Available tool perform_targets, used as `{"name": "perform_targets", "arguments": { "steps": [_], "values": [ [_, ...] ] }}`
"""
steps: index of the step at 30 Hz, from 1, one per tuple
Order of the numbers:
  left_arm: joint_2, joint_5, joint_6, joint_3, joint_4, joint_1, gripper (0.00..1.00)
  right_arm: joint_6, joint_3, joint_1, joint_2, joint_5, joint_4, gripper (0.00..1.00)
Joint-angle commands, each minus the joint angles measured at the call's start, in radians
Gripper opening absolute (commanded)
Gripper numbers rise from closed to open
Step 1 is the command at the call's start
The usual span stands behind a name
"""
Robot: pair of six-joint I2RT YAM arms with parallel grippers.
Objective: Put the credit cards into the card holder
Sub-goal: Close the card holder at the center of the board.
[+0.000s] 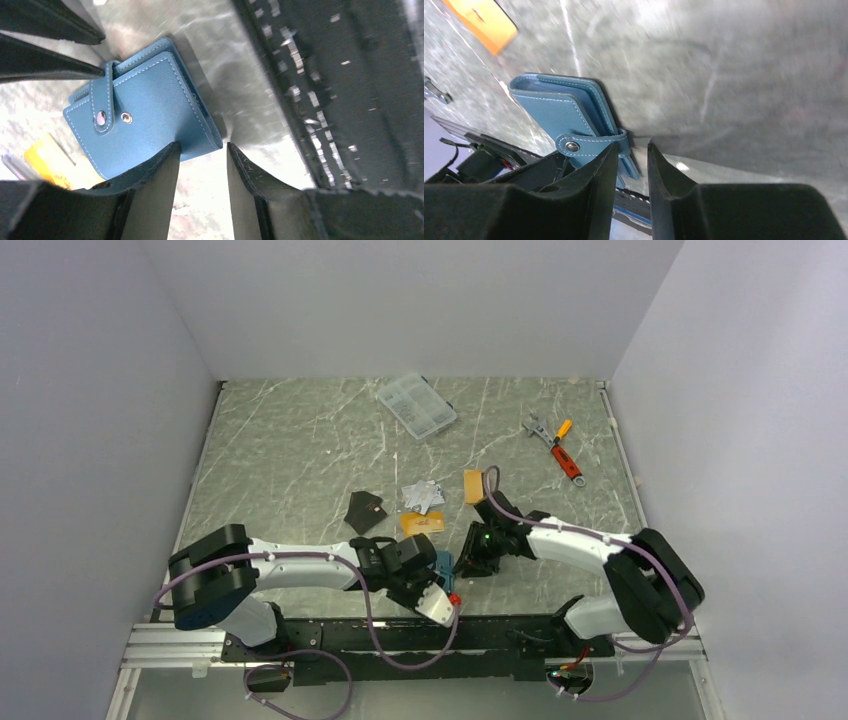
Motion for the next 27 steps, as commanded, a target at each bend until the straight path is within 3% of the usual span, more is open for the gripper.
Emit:
{"name": "perform_targets", "arguments": {
  "steps": [1, 5, 14, 19, 24, 27],
  "values": [
    [-0.012, -0.026, -0.004, -0.014, 0.046, 0.080, 0.45, -0.089, 0.115, -0.029, 0.095, -0.011, 0.040, 0.30],
    [-0.007, -0.004, -0.015, 0.014, 0.042, 0.132, 0.45, -0.128, 0.161, -0.052, 0.111, 0.007, -0.001, 0.31],
    [0.009, 0.190, -0.122, 0.091, -0.034, 0.142, 0.45, -0.251, 0.301, -0.125, 0.109, 0.040, -0.137, 0.37],
    [-0.034, 0.255, -0.149, 0.100, -0.079, 0.182, 0.46, -0.204, 0.200, -0.116, 0.008, 0.035, -0.147, 0.42],
    [-0.120, 0.229, -0.041, 0.150, -0.191, 0.286, 0.48, -0.153, 0.096, -0.104, -0.005, 0.035, -0.087, 0.41],
    [-0.127, 0.134, 0.008, 0.100, -0.126, 0.316, 0.48, -0.151, 0.105, -0.101, 0.027, 0.041, -0.072, 0.39]
  ]
}}
